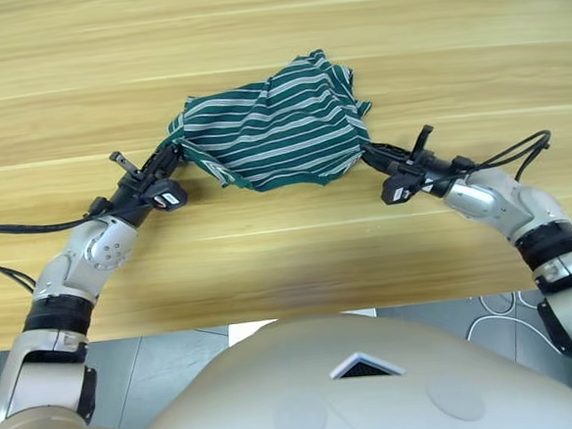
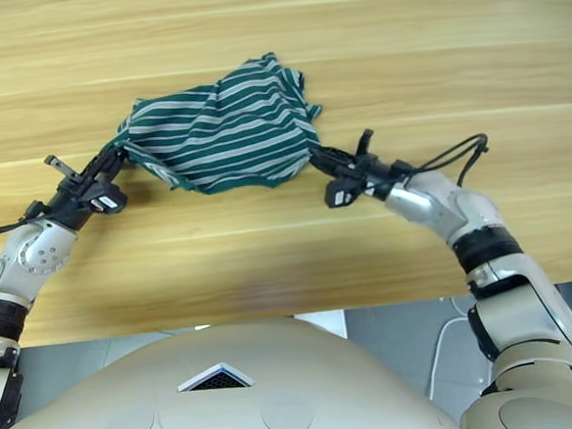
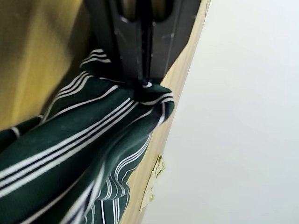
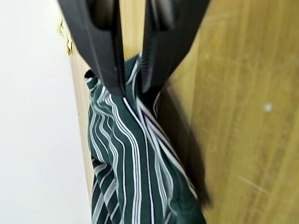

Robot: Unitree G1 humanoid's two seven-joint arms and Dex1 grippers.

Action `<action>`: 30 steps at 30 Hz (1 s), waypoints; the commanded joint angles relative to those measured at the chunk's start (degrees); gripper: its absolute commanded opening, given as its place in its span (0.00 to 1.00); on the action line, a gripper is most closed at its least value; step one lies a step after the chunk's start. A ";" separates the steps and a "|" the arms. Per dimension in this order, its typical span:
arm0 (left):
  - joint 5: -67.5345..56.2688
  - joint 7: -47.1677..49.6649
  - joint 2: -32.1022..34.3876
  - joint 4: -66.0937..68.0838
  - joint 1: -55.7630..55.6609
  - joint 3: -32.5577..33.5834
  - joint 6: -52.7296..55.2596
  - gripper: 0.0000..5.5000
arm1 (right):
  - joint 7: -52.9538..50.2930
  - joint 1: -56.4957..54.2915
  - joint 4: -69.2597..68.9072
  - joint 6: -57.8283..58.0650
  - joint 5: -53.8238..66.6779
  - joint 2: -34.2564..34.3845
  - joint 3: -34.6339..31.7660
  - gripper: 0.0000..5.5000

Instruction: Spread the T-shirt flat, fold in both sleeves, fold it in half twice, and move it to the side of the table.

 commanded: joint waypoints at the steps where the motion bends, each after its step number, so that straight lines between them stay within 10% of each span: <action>1: 0.40 -2.06 -1.49 -0.90 3.69 -2.02 -0.67 0.00 | 2.72 2.12 0.69 1.10 -1.02 -0.53 0.80 0.01; 30: -0.69 -4.81 -3.49 -5.25 4.49 -1.07 -1.15 0.00 | 3.73 -0.32 4.24 4.73 -6.34 1.20 4.49 0.30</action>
